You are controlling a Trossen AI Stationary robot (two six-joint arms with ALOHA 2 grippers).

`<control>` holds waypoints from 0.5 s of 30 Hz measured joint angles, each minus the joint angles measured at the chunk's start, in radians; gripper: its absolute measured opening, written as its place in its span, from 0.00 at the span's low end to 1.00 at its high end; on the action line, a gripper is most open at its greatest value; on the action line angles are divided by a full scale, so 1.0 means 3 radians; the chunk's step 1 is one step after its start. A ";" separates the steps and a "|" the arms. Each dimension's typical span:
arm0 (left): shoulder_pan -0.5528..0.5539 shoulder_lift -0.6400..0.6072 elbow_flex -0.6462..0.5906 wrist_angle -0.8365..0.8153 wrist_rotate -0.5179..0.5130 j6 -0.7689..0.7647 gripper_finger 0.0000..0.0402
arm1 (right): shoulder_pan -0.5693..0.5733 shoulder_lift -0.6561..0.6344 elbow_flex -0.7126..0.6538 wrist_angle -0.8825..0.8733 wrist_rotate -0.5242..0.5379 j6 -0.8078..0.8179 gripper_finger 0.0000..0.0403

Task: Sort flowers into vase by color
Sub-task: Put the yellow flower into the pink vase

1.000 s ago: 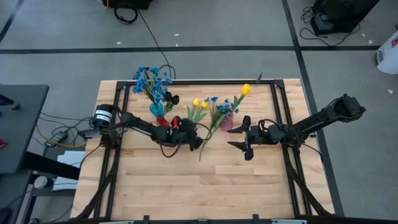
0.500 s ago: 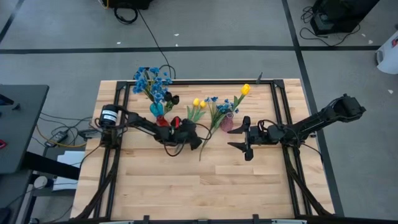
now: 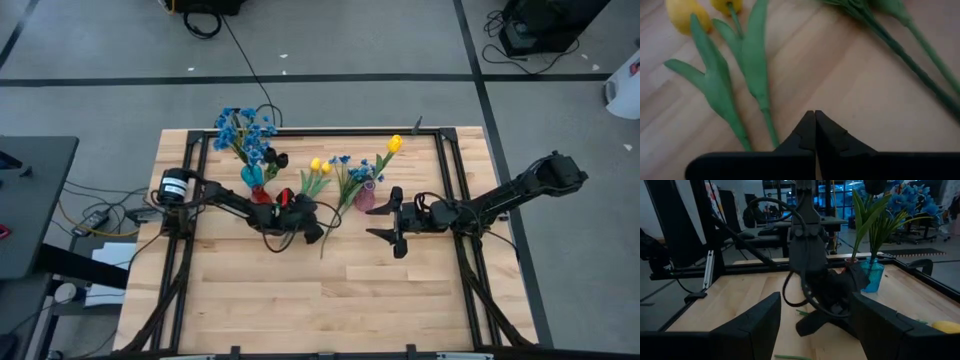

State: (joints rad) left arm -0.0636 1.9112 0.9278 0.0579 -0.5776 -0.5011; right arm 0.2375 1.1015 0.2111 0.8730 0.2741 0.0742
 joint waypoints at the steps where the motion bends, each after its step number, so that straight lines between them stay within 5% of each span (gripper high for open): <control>1: -0.0024 -0.0034 -0.0005 -0.0023 0.0017 0.0000 0.01 | 0.0000 0.0000 0.0000 0.0000 0.0000 0.0000 0.61; 9: -0.0071 -0.0247 -0.0007 -0.0032 -0.0169 -0.0024 0.03 | 0.0000 0.0000 0.0000 -0.0007 -0.0022 0.0001 0.61; 15: -0.0006 -0.0215 -0.0005 -0.0024 -0.0456 -0.0073 0.17 | 0.0000 0.0000 0.0000 -0.0001 -0.0023 0.0027 0.61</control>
State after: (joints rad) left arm -0.0653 1.8465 0.9264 0.0507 -0.7144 -0.5230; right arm 0.2375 1.1015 0.2111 0.8727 0.2672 0.0824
